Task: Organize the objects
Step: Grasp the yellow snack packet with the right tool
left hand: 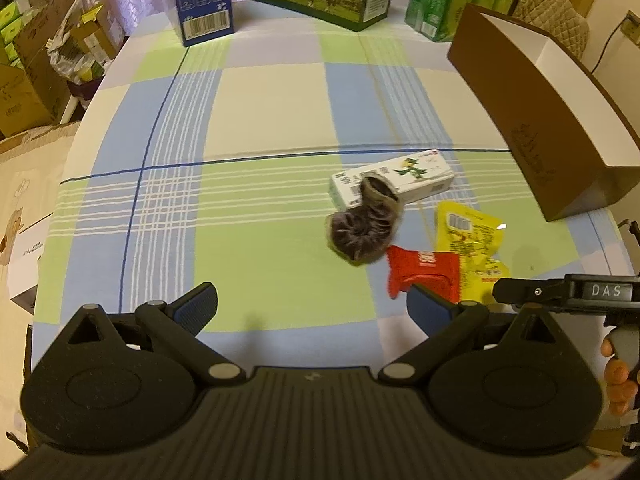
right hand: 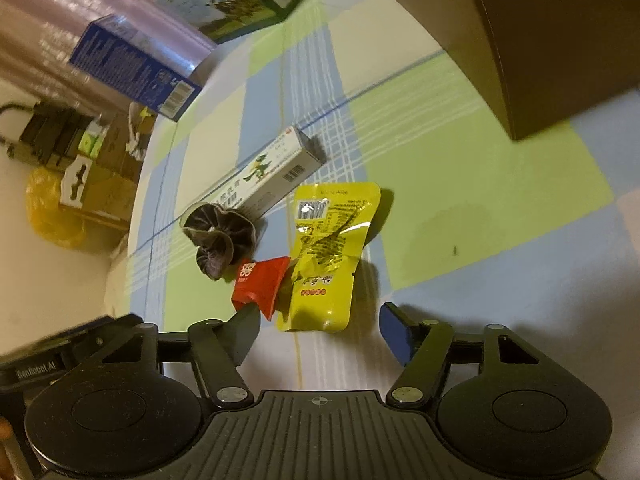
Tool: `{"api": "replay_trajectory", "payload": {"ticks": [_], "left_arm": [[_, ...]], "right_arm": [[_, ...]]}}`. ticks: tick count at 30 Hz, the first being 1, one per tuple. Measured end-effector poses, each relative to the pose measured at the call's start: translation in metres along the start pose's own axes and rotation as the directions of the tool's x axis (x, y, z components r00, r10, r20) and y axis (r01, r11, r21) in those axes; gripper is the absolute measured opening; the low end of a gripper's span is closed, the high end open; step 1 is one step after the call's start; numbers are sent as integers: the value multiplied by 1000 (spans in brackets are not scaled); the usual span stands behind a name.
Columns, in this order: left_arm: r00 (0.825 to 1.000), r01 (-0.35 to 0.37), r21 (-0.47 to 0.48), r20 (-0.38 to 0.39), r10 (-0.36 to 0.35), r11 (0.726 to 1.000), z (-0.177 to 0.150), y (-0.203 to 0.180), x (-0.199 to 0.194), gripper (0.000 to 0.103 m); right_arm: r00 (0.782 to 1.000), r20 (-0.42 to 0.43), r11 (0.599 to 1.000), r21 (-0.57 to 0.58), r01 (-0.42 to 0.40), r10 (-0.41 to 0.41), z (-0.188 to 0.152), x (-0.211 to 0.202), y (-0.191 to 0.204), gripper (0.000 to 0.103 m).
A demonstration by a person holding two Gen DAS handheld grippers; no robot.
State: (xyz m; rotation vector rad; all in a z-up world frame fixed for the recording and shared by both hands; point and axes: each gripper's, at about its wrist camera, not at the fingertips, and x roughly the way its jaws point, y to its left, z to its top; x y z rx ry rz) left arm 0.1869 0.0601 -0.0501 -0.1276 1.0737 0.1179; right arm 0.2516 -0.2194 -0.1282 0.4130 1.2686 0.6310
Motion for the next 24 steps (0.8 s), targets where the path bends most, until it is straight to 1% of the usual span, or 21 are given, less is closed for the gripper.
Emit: {"api": "replay_trajectory", "payload": {"ticks": [7,11,14,16,20,22,24], "left_arm": [[1000,-11,-21,-14,11,1000,4,18,9,100],[1000,-11,-29,-21,11,1000,6,24,15,100],[999,-11,-33,-31,10,999,8,28,20,100],[999,-9,-35,-36,8,999,8,31,22,100],[999,-2,-37,-46,0,999,10,34,28,100],[999,2,-34,-52,-4,999,11,34,31,100],[998,10,-29,-58,-12,1000,12,32,35,100]], "right_arm": [[998,21,991,112,-68,66,9,12,-12,44],[997,41,987,146,-74,69,17,19,-11,40],[997,49,984,167,-60,53,22,23,-11,32],[998,50,984,176,-36,28,26,27,-11,19],[999,54,989,148,-11,3,28,26,-11,13],[998,63,994,107,-5,-2,29,21,-6,10],[998,56,999,42,29,-31,31,16,2,9]]}}
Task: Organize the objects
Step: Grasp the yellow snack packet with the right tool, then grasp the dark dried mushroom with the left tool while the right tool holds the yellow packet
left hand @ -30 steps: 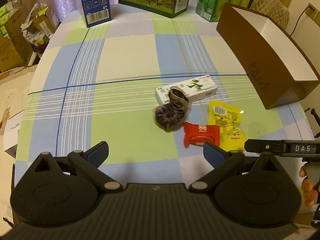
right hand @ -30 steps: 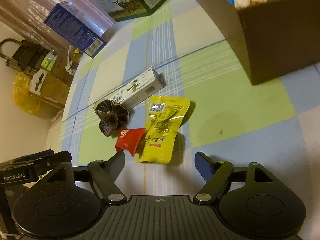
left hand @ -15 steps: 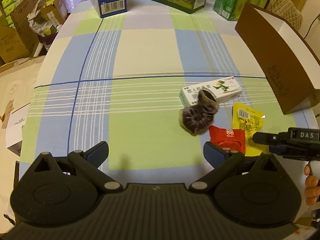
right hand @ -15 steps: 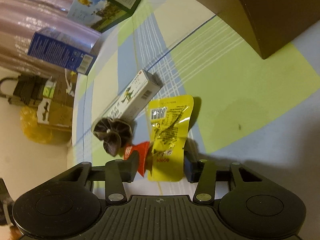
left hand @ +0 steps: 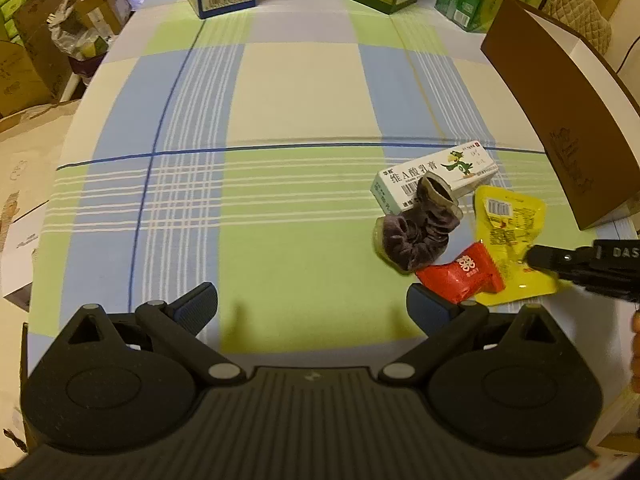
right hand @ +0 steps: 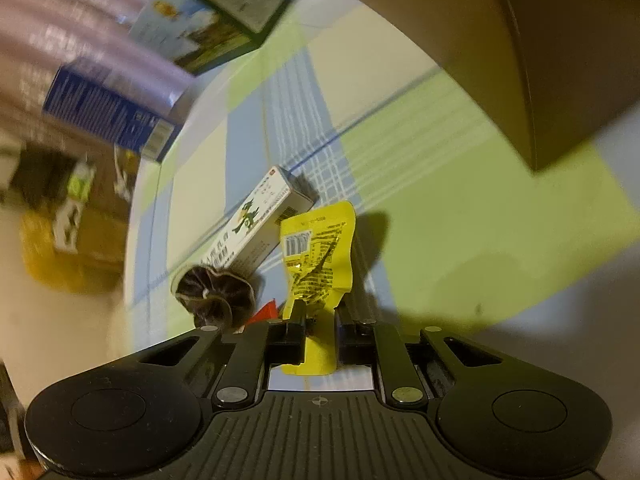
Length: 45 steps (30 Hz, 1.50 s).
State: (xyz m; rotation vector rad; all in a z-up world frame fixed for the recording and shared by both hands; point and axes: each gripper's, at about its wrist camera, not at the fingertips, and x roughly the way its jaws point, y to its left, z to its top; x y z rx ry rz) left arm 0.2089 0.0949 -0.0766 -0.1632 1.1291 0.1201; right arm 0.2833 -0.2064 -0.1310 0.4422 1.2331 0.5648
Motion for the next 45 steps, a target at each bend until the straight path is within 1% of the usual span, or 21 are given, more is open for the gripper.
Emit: {"api": "replay_trajectory", "payload": {"ticks": [2,5,6,8,11,14,15,18,20,23,25,28,31,32,33,34,36,40,42,44,45], "left_arm": [[1000,7,8,-5,-7,1000,1,-2,3,100],[1000,19,18,-14,-19,1000,2,-5,7,100],[1000,22,22,-16,-21,1000,2,-6,9,100],[1000,25,26,-18,-25,999,3,-7,11,99],[999,29,32,-21,-28,999,4,-8,13,99],[999,33,38,-21,-32,999,5,-9,14,99],[999,34,41,-20,-33,999,5,-10,14,99],[999,34,42,-19,-33,999,5,-9,14,99],[999,32,40,-19,-31,999,4,-8,14,99],[999,27,31,-19,-26,999,3,-5,14,99],[1000,24,23,-19,-23,999,3,-1,13,99],[1000,15,13,-23,-15,1000,2,3,14,99],[1000,16,10,-26,-16,1000,3,4,16,99],[1000,18,12,-26,-17,1000,4,3,17,99],[1000,19,14,-25,-19,1000,4,3,17,99],[1000,22,15,-23,-21,1000,5,2,18,99],[999,27,16,-22,-26,1000,6,1,18,99],[999,37,20,-18,-36,999,9,-3,19,99],[999,44,23,-13,-43,999,10,-5,20,99],[998,58,31,-11,-58,998,12,-9,22,99],[998,67,39,-10,-67,997,13,-13,24,99]], "right_arm": [[999,2,994,-96,51,-51,2,-9,9,9],[991,13,964,-230,135,-136,5,-25,14,9],[986,31,950,-263,167,-165,5,-32,13,9],[984,44,940,-291,177,-172,6,-40,10,9],[988,46,959,-238,156,-149,7,-44,-4,13],[990,54,978,-157,139,-132,5,-39,-13,29],[990,60,981,-143,135,-127,5,-37,-13,32],[991,83,983,-139,119,-108,6,-33,-6,33],[989,71,983,-118,140,-133,10,-25,-6,35],[976,32,973,-77,215,-214,15,-13,-8,38],[975,45,973,-71,220,-217,18,-12,-7,46],[973,48,971,-58,230,-228,24,-7,-6,49],[966,54,965,-54,257,-254,30,0,-1,49],[964,51,961,-78,265,-262,30,2,2,48],[957,54,950,-119,289,-285,30,6,7,38],[952,60,938,-163,305,-300,28,9,11,37],[949,74,930,-192,314,-305,23,11,15,37],[952,96,925,-224,306,-291,16,7,17,34],[954,121,921,-255,295,-273,12,0,20,28],[956,134,912,-289,290,-262,11,-3,26,16],[956,140,909,-301,289,-257,11,-6,28,17]]}}
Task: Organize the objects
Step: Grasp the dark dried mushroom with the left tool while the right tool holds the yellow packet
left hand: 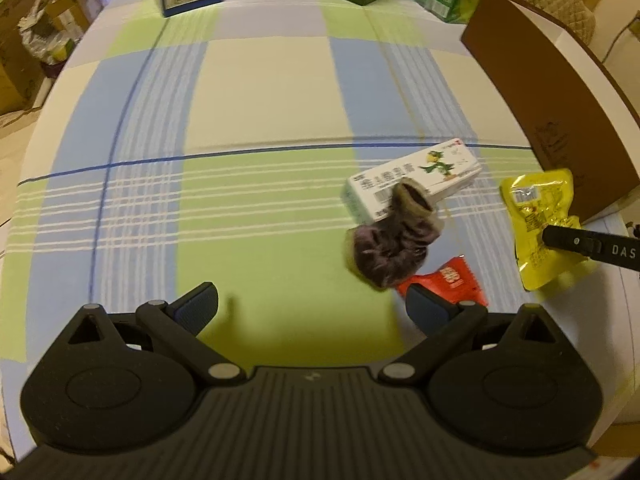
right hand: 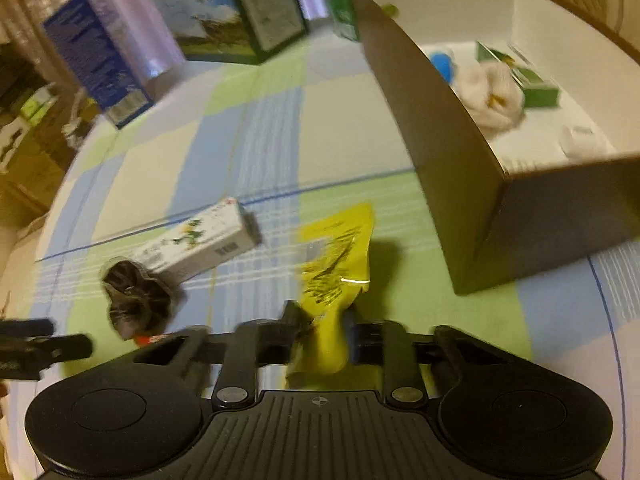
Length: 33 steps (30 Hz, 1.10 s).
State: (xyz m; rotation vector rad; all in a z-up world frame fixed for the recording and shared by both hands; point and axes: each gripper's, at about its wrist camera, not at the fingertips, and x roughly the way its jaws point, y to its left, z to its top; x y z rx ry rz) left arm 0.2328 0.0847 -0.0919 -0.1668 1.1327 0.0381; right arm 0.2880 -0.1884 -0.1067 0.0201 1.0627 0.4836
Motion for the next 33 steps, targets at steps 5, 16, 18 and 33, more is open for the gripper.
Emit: {"api": "replay_trajectory", "payload": {"ticks": [5,16,18,33], "left_arm": [[999,39,34,27,-40,999,7,-19,6,96],[997,28,100,75,-36,995,24,-44,23,69],[997,24,101,75,-32,995,24,-46,23,62],[997,16,87,73,-22,996,22,-53,16,18]], "right_arm": [[1000,30,998,-62,8,-6,1,-13,9,17],[998,56,994,-101,26,-20,0,-32,4,17],[998,55,995,-101,29,-23,-1,-35,1,17],[999,52,995,-104,10,-4,-12,-48,-9,17]]}}
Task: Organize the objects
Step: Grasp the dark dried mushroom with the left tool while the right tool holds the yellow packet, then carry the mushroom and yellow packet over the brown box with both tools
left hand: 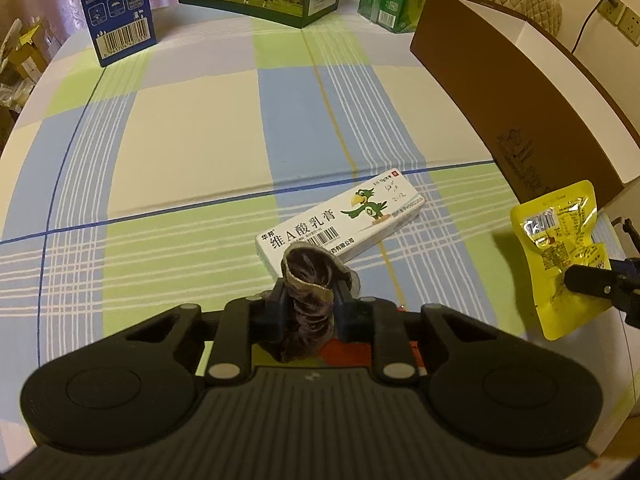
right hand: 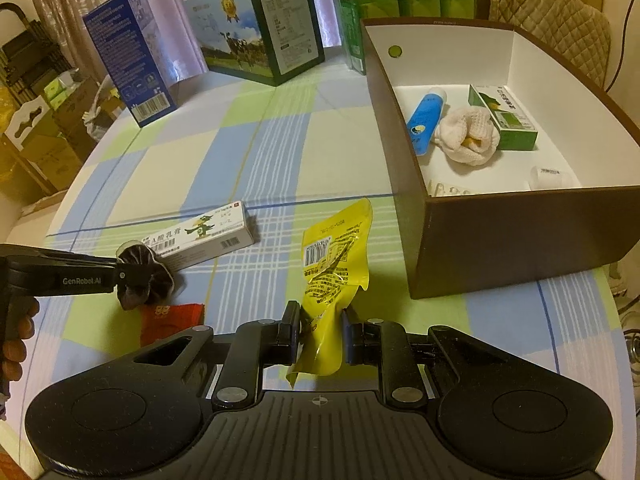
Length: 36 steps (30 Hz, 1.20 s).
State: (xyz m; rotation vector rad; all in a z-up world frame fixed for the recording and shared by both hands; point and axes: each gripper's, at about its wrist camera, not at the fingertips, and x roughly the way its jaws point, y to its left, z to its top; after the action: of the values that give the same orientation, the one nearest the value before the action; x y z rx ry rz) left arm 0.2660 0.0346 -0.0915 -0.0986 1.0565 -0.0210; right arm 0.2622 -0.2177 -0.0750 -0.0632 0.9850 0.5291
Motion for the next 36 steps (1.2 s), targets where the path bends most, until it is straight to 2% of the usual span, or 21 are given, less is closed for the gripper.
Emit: {"api": "replay_trajectory", "payload": {"ticks": [13,19,27,36], "left_arm": [[996,-47,-58,74,51,997,-5,13,-40,15],[992,-37,-80,118,46,996,-7,10,-68,15],[983,15,-66,181,-3,998,-9,-17,-102,15],[972,63,-13,227,-58,998,-4,-60,-122,15]], "right_arm": [[999,38,999,-17,-37,38,-5,-22,-4,17],[996,62,997,-32,-67,69,-6,-37,-4,17],[989,103,994,-51,-99,104,-5,-60,-9,17],[978,160,990,-61,-127,135,0,-90,-25,17]]}}
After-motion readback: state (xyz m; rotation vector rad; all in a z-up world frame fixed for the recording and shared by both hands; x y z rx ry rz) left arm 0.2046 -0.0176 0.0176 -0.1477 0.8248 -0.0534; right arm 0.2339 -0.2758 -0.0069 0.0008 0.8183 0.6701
